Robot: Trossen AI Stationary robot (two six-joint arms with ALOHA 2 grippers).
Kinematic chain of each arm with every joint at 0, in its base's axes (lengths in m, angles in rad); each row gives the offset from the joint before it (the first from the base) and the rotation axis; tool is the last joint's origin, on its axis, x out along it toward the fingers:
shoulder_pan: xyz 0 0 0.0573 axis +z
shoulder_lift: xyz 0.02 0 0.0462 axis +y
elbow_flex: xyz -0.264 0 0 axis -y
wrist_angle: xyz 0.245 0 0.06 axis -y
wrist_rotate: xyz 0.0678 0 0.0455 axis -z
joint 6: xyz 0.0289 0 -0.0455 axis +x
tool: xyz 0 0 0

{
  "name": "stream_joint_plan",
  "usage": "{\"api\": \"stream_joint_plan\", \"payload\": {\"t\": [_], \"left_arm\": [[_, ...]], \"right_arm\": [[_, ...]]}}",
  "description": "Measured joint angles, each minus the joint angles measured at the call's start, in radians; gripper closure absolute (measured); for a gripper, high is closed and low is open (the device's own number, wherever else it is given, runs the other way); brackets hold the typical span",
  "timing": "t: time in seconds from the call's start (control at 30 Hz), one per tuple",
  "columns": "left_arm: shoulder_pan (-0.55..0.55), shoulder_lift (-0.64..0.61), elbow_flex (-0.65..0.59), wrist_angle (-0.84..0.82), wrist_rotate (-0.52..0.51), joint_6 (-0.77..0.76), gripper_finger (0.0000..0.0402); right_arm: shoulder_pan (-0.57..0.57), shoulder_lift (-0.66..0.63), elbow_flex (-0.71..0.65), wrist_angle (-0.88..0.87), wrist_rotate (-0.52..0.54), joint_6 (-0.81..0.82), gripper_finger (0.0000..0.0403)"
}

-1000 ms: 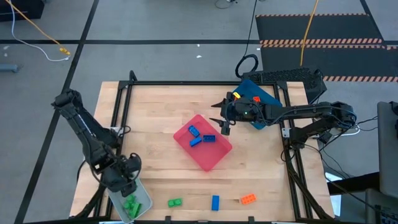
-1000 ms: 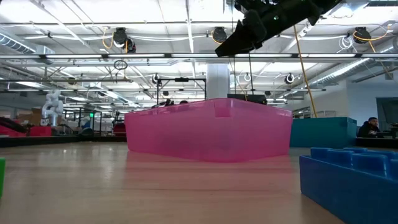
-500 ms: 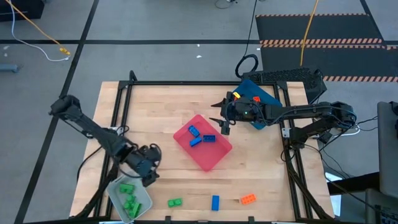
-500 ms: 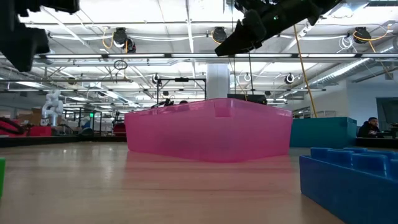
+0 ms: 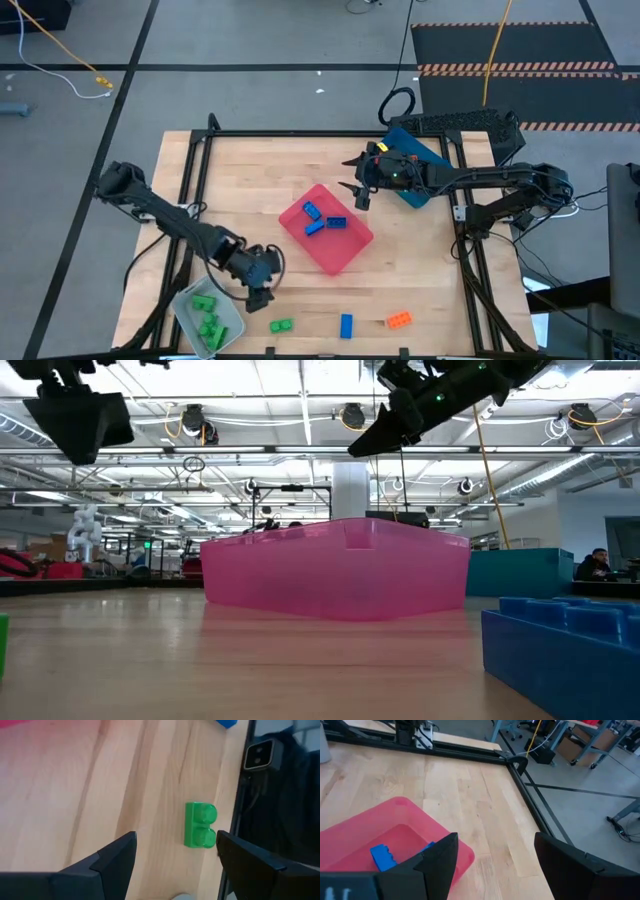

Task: Sort & place blocks by color
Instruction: Put the green game piece into the gray bin

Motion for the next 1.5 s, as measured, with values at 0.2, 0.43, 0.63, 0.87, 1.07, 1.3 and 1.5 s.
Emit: {"api": "stream_joint_plan", "payload": {"t": [0.2, 0.43, 0.63, 0.87, 1.07, 1.3, 1.5], "left_arm": [[-0.029, 0.155, 0.167, -0.121, 0.012, 0.014, 0.0126], [-0.061, 0.328, 0.336, -0.229, 0.013, -0.015, 0.0126], [-0.103, 0.408, 0.404, -0.212, 0.023, -0.097, 0.0126], [-0.162, 0.493, 0.445, -0.193, 0.023, -0.188, 0.0126], [-0.169, 0.548, 0.443, -0.236, -0.004, -0.202, 0.0126], [-0.162, 0.553, 0.443, -0.233, -0.068, -0.205, 0.0126], [-0.163, 0.553, 0.443, -0.212, -0.071, -0.220, 0.0126]], "right_arm": [[0.000, 0.000, -0.001, -0.019, 0.000, 0.008, 0.0145], [0.000, 0.000, -0.001, -0.058, 0.000, 0.008, 0.0145], [0.000, 0.000, -0.001, -0.077, -0.001, 0.009, 0.0145], [0.000, 0.000, -0.001, -0.077, -0.004, 0.009, 0.0145], [0.000, 0.000, -0.001, -0.060, -0.005, 0.016, 0.0145], [0.000, 0.000, -0.001, -0.051, -0.005, 0.019, 0.0145], [0.000, 0.000, -0.001, -0.044, -0.005, 0.009, 0.0145]]}}
